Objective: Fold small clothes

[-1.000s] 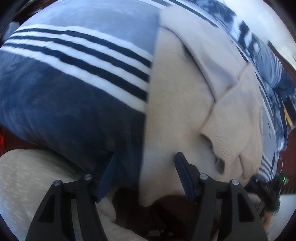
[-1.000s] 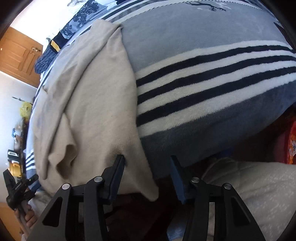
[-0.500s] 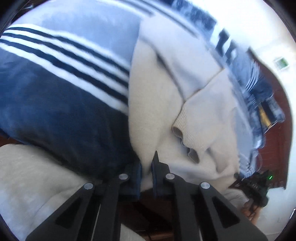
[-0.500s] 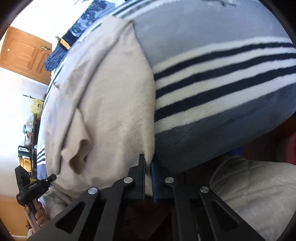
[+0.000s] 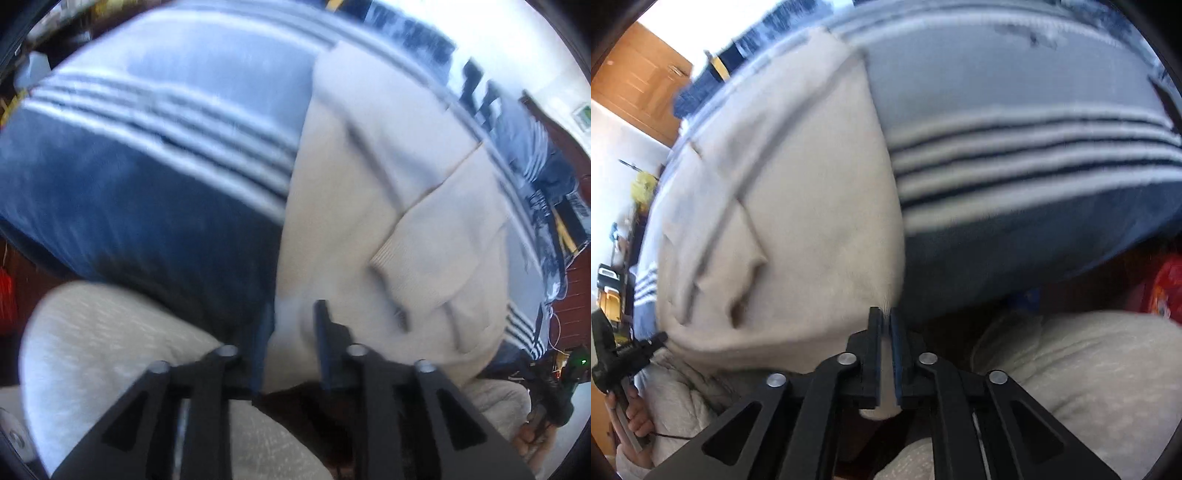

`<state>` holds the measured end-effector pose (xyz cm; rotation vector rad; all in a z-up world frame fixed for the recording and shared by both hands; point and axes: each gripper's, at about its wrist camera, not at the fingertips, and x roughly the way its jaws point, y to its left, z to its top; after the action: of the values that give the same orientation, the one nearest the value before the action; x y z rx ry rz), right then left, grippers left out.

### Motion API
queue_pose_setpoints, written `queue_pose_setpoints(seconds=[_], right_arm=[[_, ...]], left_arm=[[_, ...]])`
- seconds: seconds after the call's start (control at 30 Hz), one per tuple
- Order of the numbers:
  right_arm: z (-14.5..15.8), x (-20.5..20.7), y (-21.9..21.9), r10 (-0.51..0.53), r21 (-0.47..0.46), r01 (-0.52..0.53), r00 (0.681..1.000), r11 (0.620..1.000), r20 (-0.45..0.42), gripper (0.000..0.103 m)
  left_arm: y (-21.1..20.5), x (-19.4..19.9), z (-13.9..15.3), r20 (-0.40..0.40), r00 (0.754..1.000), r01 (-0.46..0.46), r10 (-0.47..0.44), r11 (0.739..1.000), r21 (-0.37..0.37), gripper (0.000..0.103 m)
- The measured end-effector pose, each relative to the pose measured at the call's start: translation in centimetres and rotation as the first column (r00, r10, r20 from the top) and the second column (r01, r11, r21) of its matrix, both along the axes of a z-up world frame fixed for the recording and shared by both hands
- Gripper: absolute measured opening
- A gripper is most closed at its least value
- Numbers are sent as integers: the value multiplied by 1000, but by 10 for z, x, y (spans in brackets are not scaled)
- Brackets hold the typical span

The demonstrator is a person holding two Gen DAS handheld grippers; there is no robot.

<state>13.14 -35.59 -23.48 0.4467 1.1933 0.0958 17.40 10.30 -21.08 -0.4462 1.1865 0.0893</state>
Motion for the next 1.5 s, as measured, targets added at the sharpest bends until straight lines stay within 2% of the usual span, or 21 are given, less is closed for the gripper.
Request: queue_pose_setpoints(seconds=[0.03,0.07,0.1,0.17,0.27,0.33,0.5,0.7,0.9,0.97,1.07,1.2,1.27,1.4,1.43,1.47,1.5], right_arm=[[13,-1,-2,-19,2,19,999,1000,42,56],[26,-3,-7,-30,15,28,996,999,84,67],[37,-3,-12,-34,40,29,992,999,118,67],[54,-1,-20,-37,101,21,986,995,160,67],[72,14,-13,-43,179,6,977,984,207,68],[79,33,-14,-32,226,-20,974,974,223,68],[94,102,-2,18,189,-64,972,980,236,68],[99,207,13,88,178,-127,974,976,210,68],[72,313,27,126,158,-151,980,976,156,68],[59,349,30,128,172,-148,984,974,124,68],[39,397,34,118,175,-131,990,976,83,68],[18,450,40,95,169,-103,994,980,57,68],[7,472,44,83,150,-88,996,985,35,68],[-20,510,54,87,136,-85,996,987,-11,68],[-25,513,56,84,118,-81,996,990,-24,58],[-33,517,59,77,87,-72,996,994,-50,31],[-36,516,61,74,75,-70,996,995,-53,16]], left_arm=[[-2,2,13,36,999,-2,1,1000,22,55],[-4,6,25,66,998,-10,7,999,44,62],[-2,9,33,88,996,-16,11,998,60,67],[24,6,51,116,993,-24,15,996,83,68],[35,22,73,138,990,-26,15,997,76,68],[42,48,85,147,989,-18,3,995,99,69],[40,119,93,144,989,10,-26,994,108,69],[41,222,71,82,995,41,-50,993,108,69],[51,322,30,36,999,7,-7,1000,6,69],[56,356,18,14,1000,-6,5,1000,17,69],[58,399,-5,-43,999,-3,7,997,78,69],[54,436,-34,-88,996,31,-25,997,66,68],[50,450,-48,-111,993,44,-34,995,86,59],[46,460,-50,-77,997,21,-10,989,148,40],[45,460,-49,-69,998,20,-9,987,159,25],[45,460,-47,-62,998,28,-18,987,158,12],[45,461,-45,-63,997,45,-36,989,140,6]])
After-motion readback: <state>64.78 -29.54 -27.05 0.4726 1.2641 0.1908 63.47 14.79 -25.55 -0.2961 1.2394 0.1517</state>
